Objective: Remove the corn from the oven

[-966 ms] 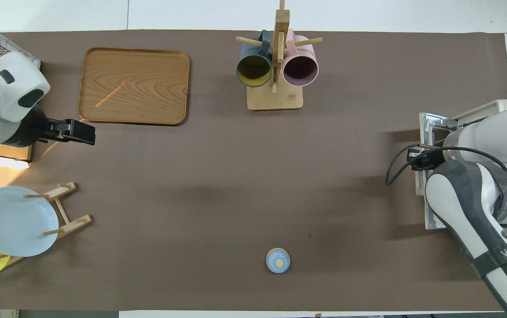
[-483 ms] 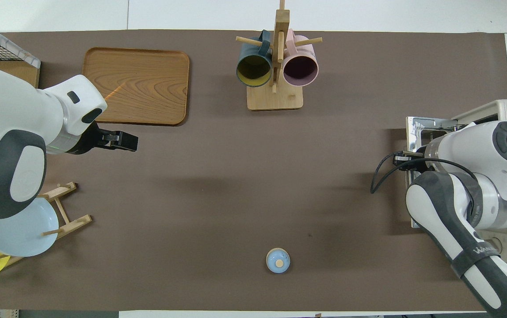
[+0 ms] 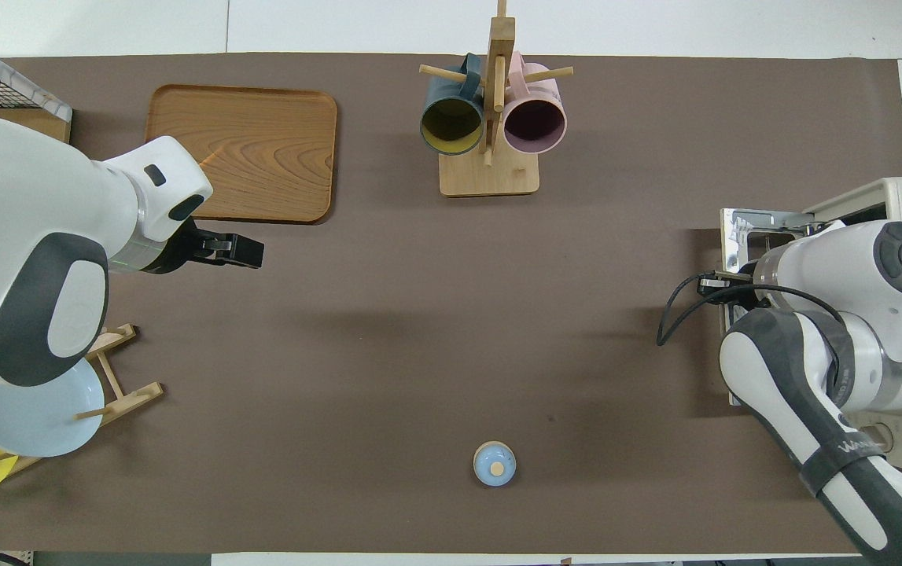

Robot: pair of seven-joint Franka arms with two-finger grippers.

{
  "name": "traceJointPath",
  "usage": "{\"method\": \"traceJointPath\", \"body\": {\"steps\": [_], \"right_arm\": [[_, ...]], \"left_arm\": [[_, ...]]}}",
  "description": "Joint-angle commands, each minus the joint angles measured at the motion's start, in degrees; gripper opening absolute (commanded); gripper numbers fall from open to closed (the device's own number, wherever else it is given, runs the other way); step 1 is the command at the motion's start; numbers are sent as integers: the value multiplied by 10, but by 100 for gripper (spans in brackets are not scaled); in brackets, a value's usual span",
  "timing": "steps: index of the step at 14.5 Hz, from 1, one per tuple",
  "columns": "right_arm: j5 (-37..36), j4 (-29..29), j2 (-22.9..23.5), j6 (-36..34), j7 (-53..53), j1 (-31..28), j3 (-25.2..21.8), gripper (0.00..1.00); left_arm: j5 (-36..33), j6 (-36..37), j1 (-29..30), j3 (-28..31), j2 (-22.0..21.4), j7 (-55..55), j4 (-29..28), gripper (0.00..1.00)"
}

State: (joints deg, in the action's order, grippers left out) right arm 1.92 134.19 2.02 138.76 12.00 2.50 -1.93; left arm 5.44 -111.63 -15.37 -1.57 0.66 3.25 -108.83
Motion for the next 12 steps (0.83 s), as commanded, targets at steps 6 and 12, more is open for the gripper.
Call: {"method": "traceJointPath", "body": {"steps": [6, 12], "right_arm": [[44, 28, -17, 8, 0, 8, -11, 0], [80, -18, -9, -22, 2, 50, -11, 0]], "left_arm": [[10, -13, -10, 6, -7, -3, -12, 100], [10, -13, -10, 6, -7, -3, -12, 100]]}}
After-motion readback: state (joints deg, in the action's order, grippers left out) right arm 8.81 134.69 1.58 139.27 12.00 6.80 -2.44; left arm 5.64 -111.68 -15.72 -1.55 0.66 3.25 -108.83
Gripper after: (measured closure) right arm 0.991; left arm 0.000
